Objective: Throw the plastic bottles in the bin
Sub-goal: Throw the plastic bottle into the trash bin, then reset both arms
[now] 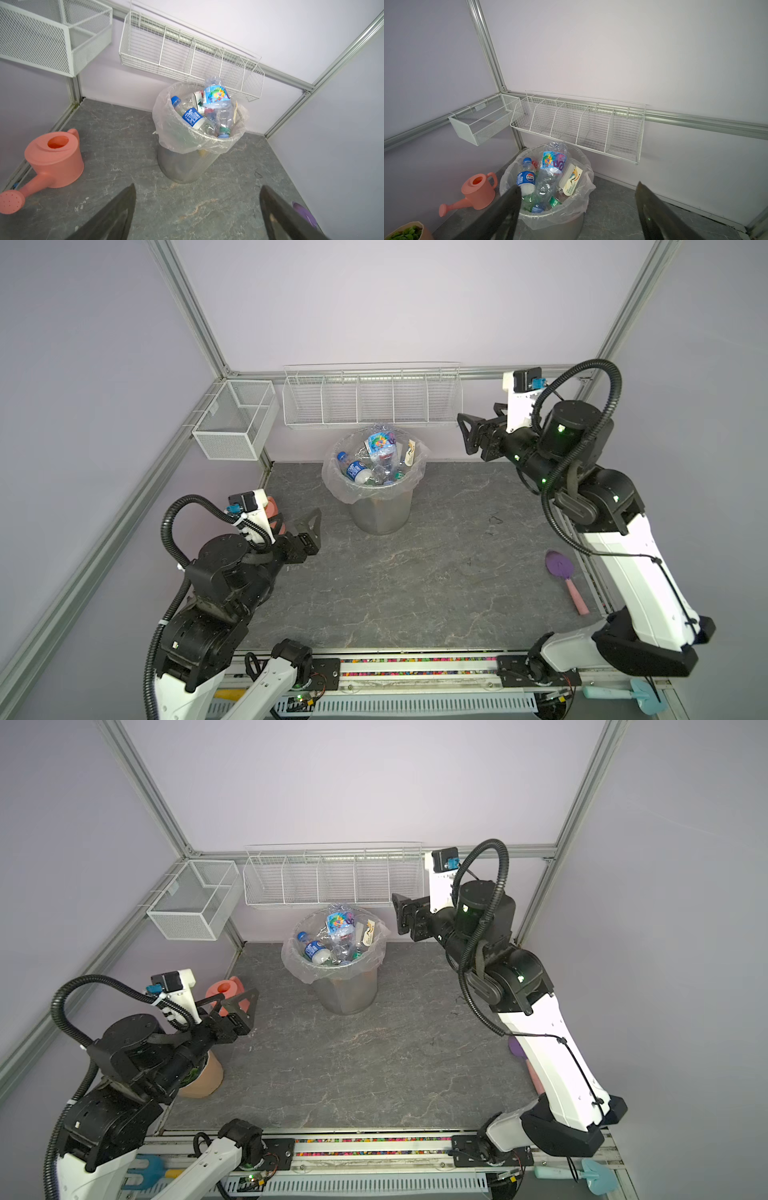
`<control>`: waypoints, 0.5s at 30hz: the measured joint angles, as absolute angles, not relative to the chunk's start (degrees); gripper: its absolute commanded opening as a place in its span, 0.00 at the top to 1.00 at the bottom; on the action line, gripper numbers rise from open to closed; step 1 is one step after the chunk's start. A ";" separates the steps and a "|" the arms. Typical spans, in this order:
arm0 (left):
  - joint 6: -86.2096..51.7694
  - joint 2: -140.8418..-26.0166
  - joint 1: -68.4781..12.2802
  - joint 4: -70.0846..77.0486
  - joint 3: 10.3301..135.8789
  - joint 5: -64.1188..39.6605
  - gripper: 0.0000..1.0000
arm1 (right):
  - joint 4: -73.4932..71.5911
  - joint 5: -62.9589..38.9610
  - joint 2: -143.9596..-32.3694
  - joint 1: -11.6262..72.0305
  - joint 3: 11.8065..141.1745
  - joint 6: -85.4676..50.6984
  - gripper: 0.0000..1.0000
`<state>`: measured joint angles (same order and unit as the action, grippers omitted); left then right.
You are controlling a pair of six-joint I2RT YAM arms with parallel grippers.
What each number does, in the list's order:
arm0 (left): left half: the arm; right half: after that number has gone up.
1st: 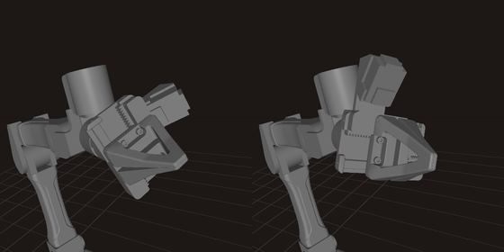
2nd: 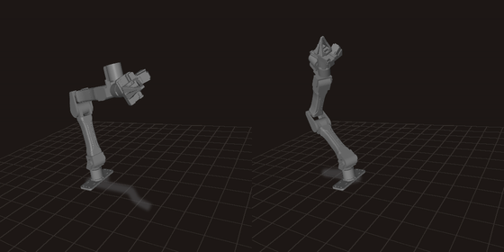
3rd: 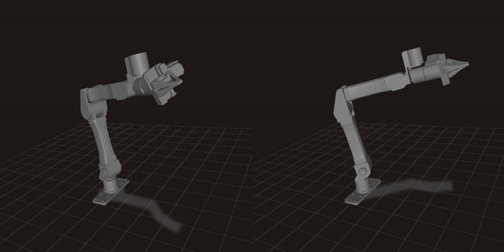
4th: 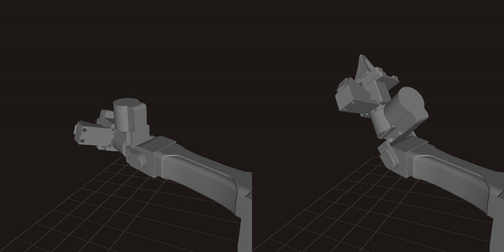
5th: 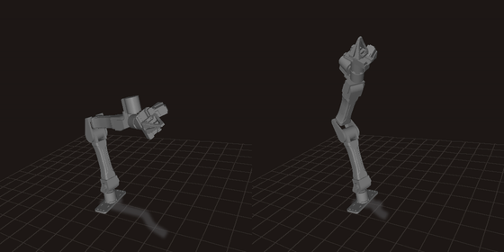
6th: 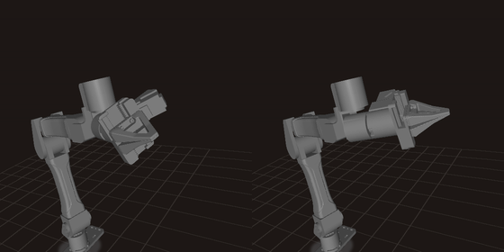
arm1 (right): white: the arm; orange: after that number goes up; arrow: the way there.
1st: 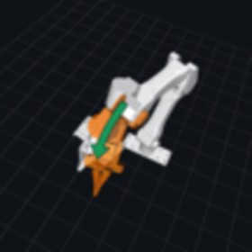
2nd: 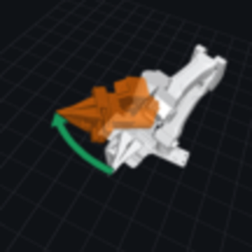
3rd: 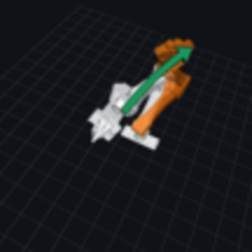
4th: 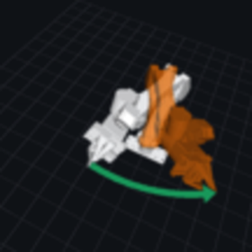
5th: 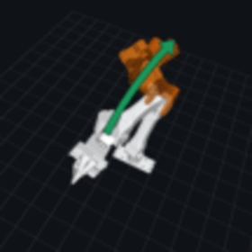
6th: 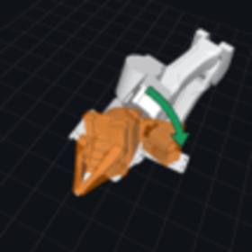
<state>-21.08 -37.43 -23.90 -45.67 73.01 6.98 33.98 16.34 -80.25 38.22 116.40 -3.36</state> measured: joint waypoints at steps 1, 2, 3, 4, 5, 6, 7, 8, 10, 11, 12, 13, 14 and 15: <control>-20.67 -37.34 -23.90 -45.25 73.17 7.53 0.08 | 33.58 17.12 -78.70 38.22 114.54 -2.92 0.12; -20.27 -37.21 -23.90 -44.77 73.17 8.12 0.08 | 33.08 17.91 -76.97 38.22 112.42 -2.55 0.12; -19.97 -37.06 -23.90 -44.45 73.17 8.73 0.08 | 32.38 18.72 -75.11 38.15 110.17 -2.20 0.12; -19.68 -36.93 -23.90 -44.18 73.14 9.28 0.08 | 31.92 19.62 -73.23 38.06 108.01 -1.80 0.12; -19.40 -36.71 -23.90 -43.79 73.12 9.89 0.08 | 31.22 20.49 -71.26 37.95 105.78 -1.43 0.12; -19.16 -36.45 -23.90 -43.33 72.99 10.57 0.08 | 30.44 21.41 -69.34 37.95 103.63 -1.13 0.12; -18.96 -36.10 -23.90 -42.85 72.77 11.09 0.08 | 29.87 22.41 -67.53 37.93 101.78 -0.86 0.12; -18.79 -35.73 -23.90 -42.52 72.51 11.70 0.08 | 29.21 23.31 -65.69 37.91 99.94 -0.62 0.12; -18.61 -34.85 -23.90 -41.74 71.75 12.99 0.08 | 28.16 25.23 -62.19 37.85 96.64 -0.19 0.12; -18.50 -34.41 -23.90 -41.36 71.24 13.74 0.09 | 27.53 26.28 -60.36 37.85 94.87 0.05 0.12; -18.33 -33.95 -23.90 -40.97 70.63 14.39 0.09 | 27.18 27.27 -58.72 37.85 93.32 0.19 0.12; -18.13 -33.61 -23.90 -40.60 70.04 14.98 0.09 | 26.96 28.12 -57.34 37.85 91.98 0.34 0.12; -17.89 -33.21 -23.90 -40.27 69.38 15.53 0.09 | 26.70 29.15 -55.88 37.85 90.52 0.51 0.12; -17.65 -32.80 -23.90 -39.81 68.60 16.19 0.09 | 26.39 30.22 -54.33 37.85 88.90 0.69 0.12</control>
<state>-17.65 -32.80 -23.90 -39.81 68.60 16.19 26.39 30.22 -54.33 37.85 88.90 0.69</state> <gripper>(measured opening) 0.913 0.882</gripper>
